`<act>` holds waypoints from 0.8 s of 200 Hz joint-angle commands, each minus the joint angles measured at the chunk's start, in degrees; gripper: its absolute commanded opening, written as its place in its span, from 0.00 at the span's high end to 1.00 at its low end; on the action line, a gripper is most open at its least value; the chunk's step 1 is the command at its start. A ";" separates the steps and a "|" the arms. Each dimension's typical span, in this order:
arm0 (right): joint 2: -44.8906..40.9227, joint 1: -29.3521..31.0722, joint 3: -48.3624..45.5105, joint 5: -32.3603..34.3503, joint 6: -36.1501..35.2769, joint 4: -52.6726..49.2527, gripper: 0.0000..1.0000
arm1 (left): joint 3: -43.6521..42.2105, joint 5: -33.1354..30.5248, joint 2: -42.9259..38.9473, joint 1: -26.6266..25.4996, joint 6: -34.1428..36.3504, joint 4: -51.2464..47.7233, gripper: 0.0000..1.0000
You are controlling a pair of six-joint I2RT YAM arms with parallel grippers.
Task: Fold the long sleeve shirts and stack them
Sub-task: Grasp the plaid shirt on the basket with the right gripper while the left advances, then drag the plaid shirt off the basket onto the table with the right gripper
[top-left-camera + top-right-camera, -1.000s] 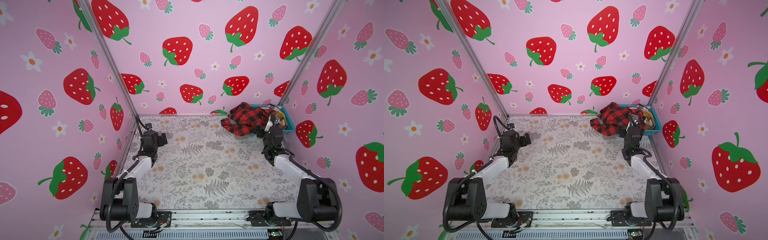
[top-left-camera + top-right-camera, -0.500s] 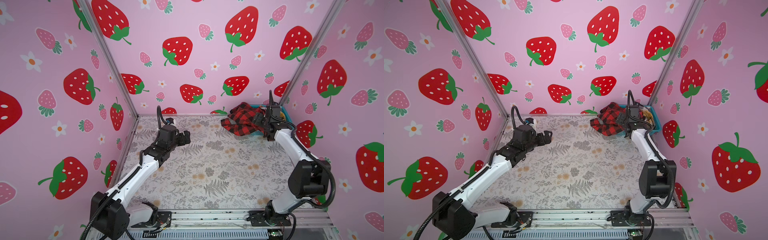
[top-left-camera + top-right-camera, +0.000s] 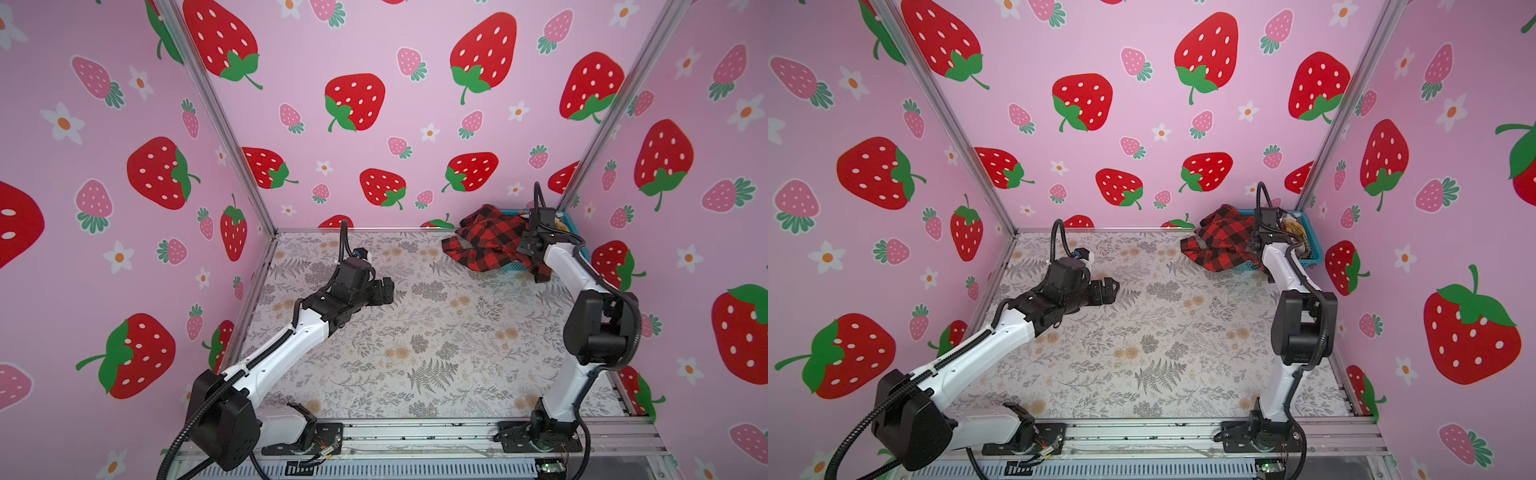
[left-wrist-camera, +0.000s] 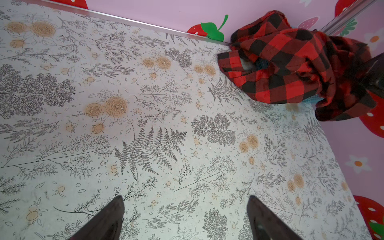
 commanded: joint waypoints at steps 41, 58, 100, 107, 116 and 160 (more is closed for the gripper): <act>-11.51 2.14 3.16 -8.06 -4.43 1.57 1.00 | 5.59 0.10 1.21 -0.19 0.03 -2.05 0.07; -17.75 6.22 4.17 -17.11 -7.33 1.86 1.00 | 7.62 -0.50 1.24 -0.24 -0.49 -2.60 0.05; -24.48 25.03 14.82 -28.63 -8.18 -1.44 1.00 | 11.83 -1.49 -1.73 -0.12 -1.59 -4.73 0.02; -24.96 26.74 16.44 -31.77 -6.50 -0.86 1.00 | 11.76 -1.65 -2.80 -0.15 -1.89 -4.91 0.02; -25.80 28.37 17.62 -35.85 -3.84 1.44 1.00 | 11.36 -2.12 -4.42 -0.10 -2.29 -5.32 0.01; -29.45 30.02 18.29 -45.09 5.76 12.71 1.00 | 7.43 -5.45 -13.70 0.23 -3.85 -8.84 0.01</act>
